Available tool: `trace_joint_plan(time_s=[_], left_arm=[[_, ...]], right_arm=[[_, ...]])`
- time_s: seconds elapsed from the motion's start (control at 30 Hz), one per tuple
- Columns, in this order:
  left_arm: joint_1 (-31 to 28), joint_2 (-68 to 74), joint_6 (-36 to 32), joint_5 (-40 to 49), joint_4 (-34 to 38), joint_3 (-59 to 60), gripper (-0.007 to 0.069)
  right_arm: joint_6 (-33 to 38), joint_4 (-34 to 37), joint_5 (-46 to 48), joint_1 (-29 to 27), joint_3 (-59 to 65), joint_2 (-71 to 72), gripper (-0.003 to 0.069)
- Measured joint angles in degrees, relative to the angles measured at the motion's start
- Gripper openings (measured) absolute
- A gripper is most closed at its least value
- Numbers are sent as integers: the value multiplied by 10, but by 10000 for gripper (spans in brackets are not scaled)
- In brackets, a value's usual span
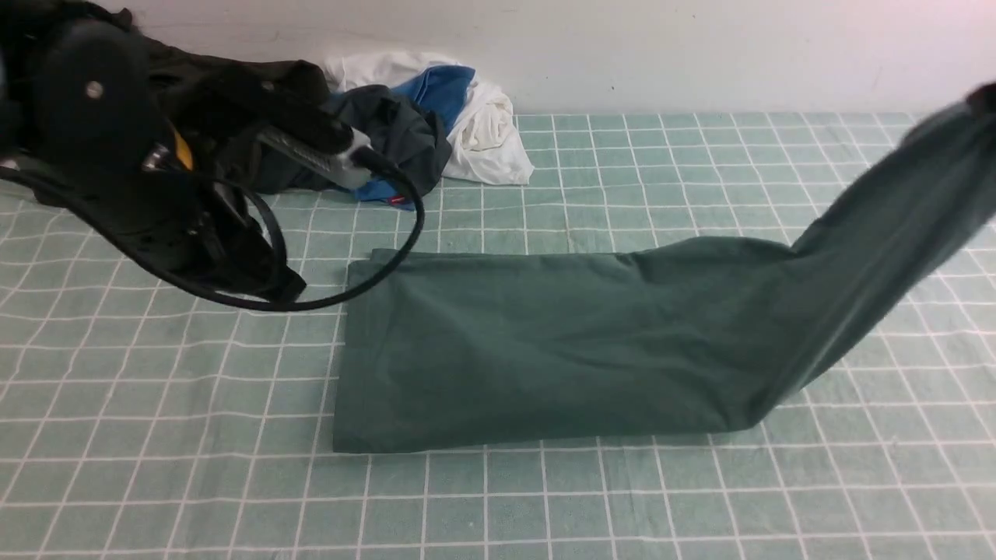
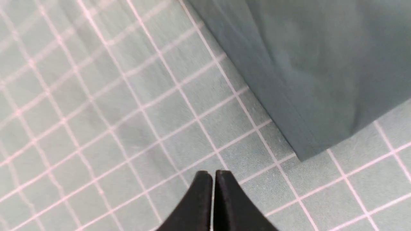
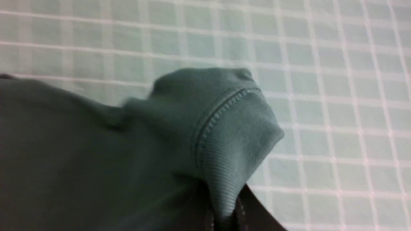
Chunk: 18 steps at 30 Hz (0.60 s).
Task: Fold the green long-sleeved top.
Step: Use the right arm to drag the right edge of the fabric to the left and folds it over the left edge
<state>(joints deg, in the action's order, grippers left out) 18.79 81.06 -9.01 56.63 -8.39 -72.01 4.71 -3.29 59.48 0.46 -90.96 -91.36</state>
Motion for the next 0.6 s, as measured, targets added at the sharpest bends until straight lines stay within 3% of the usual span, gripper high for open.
trace_joint_plan(time_s=[0.07,0.1,0.13,0.23,0.27,0.37,0.6], left_arm=[[0,-50,0,17,0,0,-3],[0,-54,0,19,0,0,-3],[0,-80,0,33,0,0,-3],[0,-125,1,65,0,0,-3],[0,-128,0,67,0,0,-3],[0,-175,5,101,0,0,-3],[0,-249,12,133,0,18,-3]], right_arm=[[21,38,20,90,-54,-11,11],[22,41,21,90,-58,-13,11],[27,63,21,162,-91,-32,11],[29,79,10,262,-135,-84,11],[29,79,10,262,-137,-88,11],[27,87,-16,351,-178,-172,11],[22,108,-48,439,-233,-317,11]])
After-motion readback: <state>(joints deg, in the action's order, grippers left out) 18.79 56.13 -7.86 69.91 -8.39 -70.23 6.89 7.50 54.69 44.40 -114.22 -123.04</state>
